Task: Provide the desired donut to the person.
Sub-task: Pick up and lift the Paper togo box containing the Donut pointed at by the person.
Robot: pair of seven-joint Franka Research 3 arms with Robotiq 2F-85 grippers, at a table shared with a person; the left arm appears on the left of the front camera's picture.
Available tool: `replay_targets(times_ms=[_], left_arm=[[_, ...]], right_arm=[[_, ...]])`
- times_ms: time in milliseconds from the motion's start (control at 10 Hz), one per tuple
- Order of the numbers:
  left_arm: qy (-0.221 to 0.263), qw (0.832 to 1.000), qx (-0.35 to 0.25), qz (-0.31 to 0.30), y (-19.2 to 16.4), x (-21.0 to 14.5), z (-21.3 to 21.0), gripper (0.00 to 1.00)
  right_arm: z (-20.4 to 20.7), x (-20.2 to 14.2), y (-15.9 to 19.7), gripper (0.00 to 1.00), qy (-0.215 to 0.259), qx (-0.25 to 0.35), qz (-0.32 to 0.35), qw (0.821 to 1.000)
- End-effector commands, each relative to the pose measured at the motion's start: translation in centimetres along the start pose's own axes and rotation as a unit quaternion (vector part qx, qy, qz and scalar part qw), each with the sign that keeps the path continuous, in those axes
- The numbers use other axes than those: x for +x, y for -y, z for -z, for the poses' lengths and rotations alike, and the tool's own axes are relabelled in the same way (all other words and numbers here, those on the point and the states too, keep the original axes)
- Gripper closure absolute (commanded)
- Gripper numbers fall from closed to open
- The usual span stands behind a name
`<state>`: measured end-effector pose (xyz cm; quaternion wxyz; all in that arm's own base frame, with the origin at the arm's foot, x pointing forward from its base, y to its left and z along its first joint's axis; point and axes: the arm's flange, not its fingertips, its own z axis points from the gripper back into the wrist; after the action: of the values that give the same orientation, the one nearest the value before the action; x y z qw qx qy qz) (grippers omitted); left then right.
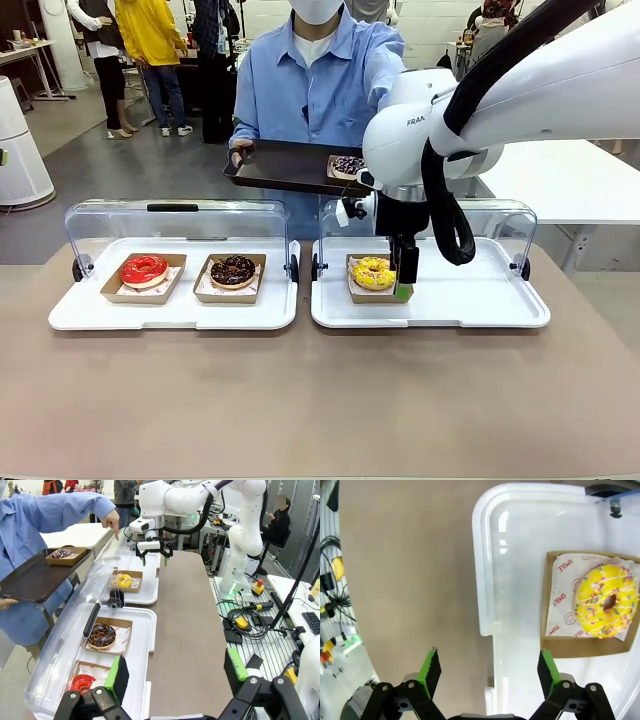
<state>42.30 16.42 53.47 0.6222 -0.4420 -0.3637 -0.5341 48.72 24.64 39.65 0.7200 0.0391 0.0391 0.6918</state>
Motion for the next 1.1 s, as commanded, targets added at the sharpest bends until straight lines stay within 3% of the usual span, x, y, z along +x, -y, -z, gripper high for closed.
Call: replay_targets(times_ms=[0,1000], left_arm=[[0.001,1.000,-0.001,0.001,0.2,0.1,-0.1,0.00],[0.001,1.000,-0.001,0.001,0.2,0.1,-0.1,0.00]], right_arm=[[0.8,-0.7,1.8,0.00,0.006,0.003,-0.006,1.000],[4.8,-1.7,3.6,0.00,0.020,-0.024,-0.017,0.999]])
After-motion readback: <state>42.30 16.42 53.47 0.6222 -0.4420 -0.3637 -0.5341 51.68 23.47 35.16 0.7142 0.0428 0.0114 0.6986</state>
